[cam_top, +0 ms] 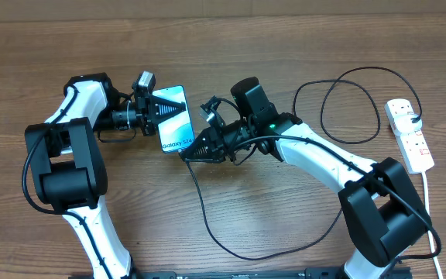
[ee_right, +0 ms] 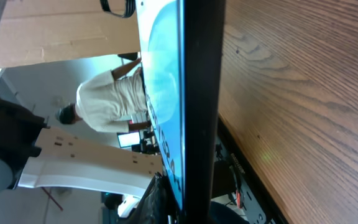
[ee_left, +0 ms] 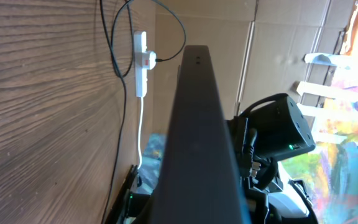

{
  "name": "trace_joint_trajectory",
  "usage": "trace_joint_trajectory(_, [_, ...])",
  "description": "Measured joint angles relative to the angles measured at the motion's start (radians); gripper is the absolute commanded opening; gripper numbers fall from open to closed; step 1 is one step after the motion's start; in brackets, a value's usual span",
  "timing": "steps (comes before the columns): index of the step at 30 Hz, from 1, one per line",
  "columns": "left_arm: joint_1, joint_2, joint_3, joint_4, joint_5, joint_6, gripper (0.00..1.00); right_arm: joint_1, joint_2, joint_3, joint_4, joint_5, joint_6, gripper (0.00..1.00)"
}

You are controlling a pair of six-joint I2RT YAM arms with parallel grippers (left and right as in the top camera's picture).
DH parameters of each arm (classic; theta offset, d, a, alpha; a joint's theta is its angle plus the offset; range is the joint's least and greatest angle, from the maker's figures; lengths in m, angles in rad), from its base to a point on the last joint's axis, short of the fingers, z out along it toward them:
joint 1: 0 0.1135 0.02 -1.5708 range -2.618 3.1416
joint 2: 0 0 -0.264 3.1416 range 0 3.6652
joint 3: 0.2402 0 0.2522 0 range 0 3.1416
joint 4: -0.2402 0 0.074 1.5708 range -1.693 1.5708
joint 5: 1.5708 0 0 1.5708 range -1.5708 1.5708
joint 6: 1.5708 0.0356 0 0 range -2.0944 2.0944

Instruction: Plug charger to phone and switch on socket

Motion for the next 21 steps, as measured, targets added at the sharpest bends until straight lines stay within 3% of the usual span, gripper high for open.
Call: trace_joint_trajectory(21, [0.013,0.000,0.009,0.011,-0.040,-0.068,0.04,0.056,-0.026,0.000,0.046,0.163,0.062,0.04])
